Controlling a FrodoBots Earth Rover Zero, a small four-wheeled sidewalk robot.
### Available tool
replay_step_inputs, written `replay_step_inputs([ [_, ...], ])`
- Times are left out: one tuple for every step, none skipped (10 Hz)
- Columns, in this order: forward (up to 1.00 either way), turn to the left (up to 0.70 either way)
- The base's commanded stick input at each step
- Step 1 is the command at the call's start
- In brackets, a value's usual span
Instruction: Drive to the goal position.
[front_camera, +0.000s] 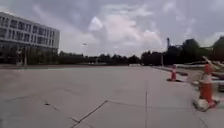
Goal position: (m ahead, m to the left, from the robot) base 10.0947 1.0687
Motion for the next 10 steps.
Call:
replay_step_inputs([
  [0.5,-0.02],
  [0.5,-0.02],
  [0.5,-0.02],
  [0.5,-0.02],
  [0.5,-0.02],
  [0.5,-0.02],
  [0.5,-0.02],
  [0.5,-0.02],
  [0.5,-0.02],
  [0.5,-0.02],
])
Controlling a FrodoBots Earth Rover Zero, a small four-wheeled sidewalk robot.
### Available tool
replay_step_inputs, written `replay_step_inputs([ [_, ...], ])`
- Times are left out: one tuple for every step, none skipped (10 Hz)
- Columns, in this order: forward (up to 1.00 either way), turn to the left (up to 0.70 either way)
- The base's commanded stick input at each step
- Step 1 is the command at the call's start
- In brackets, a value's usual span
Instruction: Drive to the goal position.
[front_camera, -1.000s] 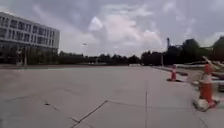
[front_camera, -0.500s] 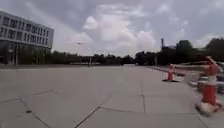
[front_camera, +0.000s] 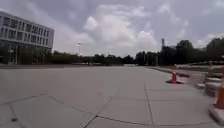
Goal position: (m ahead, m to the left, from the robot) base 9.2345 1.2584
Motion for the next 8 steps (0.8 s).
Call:
replay_step_inputs([
  [0.5,-0.02],
  [0.5,-0.02],
  [0.5,-0.02],
  [0.5,-0.02],
  [0.5,-0.02],
  [0.5,-0.02],
  [0.5,-0.02],
  [0.5,-0.02],
])
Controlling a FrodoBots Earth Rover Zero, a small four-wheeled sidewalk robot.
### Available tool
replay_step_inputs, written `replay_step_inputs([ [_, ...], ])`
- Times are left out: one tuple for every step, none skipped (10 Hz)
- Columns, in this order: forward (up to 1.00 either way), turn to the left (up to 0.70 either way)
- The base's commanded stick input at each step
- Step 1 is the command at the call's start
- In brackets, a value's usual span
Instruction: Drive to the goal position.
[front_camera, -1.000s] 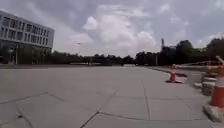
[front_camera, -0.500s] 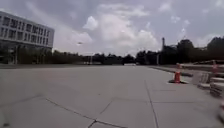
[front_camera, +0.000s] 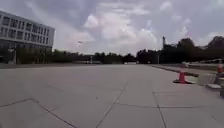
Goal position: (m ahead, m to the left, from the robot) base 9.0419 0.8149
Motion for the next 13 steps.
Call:
replay_step_inputs([
  [0.5,-0.02],
  [0.5,-0.02],
  [0.5,-0.02],
  [0.5,-0.02],
  [0.5,-0.02],
  [0.5,-0.02],
  [0.5,-0.18],
  [0.5,-0.46],
  [0.5,-0.52],
  [0.5,-0.27],
  [0.5,-0.02],
  [0.5,-0.02],
  [0.5,-0.02],
])
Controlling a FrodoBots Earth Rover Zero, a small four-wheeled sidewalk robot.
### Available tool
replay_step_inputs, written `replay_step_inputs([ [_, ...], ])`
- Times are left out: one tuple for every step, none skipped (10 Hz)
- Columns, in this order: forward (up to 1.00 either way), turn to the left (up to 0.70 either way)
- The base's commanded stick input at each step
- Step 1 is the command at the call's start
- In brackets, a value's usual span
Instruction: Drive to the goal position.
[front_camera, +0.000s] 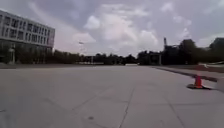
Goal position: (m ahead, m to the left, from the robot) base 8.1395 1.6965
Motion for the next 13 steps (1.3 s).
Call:
replay_step_inputs([
  [0.5,-0.02],
  [0.5,-0.02],
  [0.5,-0.02],
  [0.5,-0.02],
  [0.5,-0.02],
  [0.5,-0.02],
  [0.5,-0.02],
  [0.5,-0.02],
  [0.5,-0.02],
  [0.5,-0.02],
  [0.5,-0.02],
  [0.5,-0.02],
  [0.5,-0.02],
])
